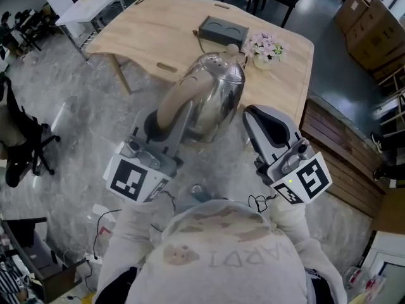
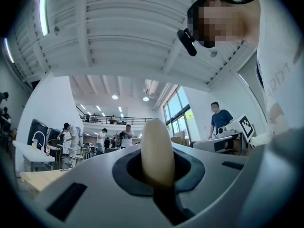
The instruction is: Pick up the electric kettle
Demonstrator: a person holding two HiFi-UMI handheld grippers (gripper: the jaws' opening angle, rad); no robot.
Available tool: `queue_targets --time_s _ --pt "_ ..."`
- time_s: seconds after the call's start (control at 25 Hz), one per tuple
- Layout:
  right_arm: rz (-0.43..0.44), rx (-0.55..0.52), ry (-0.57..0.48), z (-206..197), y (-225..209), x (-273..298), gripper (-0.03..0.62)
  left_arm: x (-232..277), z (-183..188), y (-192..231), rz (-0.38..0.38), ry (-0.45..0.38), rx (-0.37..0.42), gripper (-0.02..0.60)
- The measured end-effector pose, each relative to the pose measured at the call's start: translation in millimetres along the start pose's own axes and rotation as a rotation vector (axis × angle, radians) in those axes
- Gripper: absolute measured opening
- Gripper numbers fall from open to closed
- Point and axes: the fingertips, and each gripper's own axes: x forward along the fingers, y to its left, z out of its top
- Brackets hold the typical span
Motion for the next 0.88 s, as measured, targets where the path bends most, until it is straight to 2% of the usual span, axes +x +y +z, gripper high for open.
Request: queue_targets --time_s 0.56,0.88 --pt "0.02 0.003 0.038 0 13 -29 0.028 -9 7 -30 0.016 -0.006 0.009 0.046" --pt "0.048 -0.021 0.03 9 23 -23 0.028 -12 8 -36 0.015 0.0 0.019 0.046"
